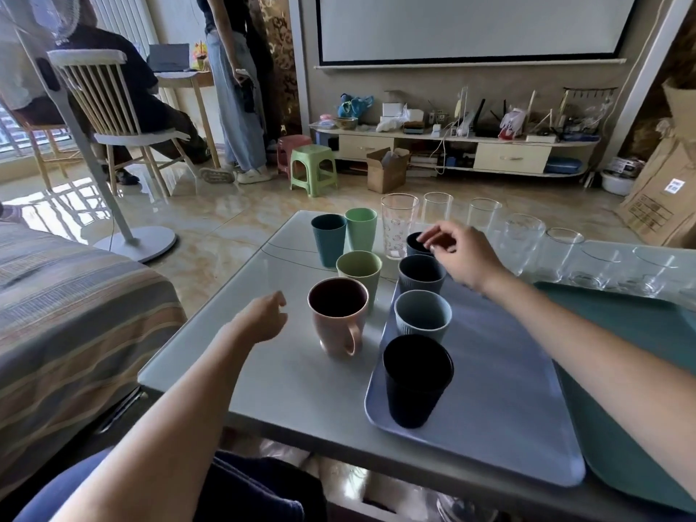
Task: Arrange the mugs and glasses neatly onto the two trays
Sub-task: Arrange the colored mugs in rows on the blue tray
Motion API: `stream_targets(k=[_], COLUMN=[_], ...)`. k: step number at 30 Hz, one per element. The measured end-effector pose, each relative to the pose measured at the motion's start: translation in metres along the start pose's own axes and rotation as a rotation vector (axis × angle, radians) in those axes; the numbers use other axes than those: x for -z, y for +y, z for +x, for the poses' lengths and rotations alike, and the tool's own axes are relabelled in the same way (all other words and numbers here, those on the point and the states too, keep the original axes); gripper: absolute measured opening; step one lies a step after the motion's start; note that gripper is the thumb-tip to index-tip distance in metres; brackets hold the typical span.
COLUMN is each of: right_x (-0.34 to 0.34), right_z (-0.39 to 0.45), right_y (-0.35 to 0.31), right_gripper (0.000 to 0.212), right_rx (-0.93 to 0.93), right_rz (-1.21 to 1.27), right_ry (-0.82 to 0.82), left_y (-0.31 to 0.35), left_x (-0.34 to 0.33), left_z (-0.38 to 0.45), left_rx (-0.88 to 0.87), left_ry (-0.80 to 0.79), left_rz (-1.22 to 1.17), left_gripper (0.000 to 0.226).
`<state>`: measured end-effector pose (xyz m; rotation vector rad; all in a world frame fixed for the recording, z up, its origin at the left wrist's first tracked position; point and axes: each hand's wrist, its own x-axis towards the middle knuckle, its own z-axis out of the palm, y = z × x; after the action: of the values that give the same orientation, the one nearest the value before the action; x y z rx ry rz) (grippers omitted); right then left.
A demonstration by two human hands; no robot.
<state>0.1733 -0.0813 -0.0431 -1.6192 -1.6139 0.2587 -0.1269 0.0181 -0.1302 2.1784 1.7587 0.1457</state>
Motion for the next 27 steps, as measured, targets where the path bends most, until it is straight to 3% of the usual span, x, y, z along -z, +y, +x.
stream_targets(k=[5, 11, 15, 19, 21, 24, 27], right_x=[-0.037, -0.098, -0.130, -0.151, -0.155, -0.153, -0.150], right_z=[0.079, 0.163, 0.191, 0.196, 0.195, 0.194, 0.191], right_y=[-0.014, 0.007, 0.026, 0.040, 0.041, 0.042, 0.045], right_gripper=[0.025, 0.034, 0.038, 0.025, 0.024, 0.026, 0.023], right_rx=[0.112, 0.073, 0.032, -0.030, -0.043, 0.009, 0.051], right_rz=[-0.161, -0.495, -0.763, -0.760, -0.740, -0.779, -0.712], right_ry=[-0.148, -0.256, -0.321, -0.318, -0.285, -0.209, -0.164], left_y=[0.005, 0.010, 0.012, 0.015, 0.016, 0.029, 0.053], left_x=[-0.019, -0.064, -0.068, -0.063, -0.057, -0.033, -0.004], left_z=[0.037, 0.068, 0.072, 0.073, 0.081, 0.110, 0.143], left_rx=[0.013, 0.030, 0.013, 0.028, 0.010, -0.168, -0.309], left_ry=[0.204, 0.135, 0.197, 0.231, 0.331, 0.481, 0.462], left_rz=[-0.029, 0.028, -0.005, -0.030, -0.078, 0.020, 0.145], left_gripper=[0.048, 0.061, 0.054, 0.049, 0.053, 0.071, 0.075])
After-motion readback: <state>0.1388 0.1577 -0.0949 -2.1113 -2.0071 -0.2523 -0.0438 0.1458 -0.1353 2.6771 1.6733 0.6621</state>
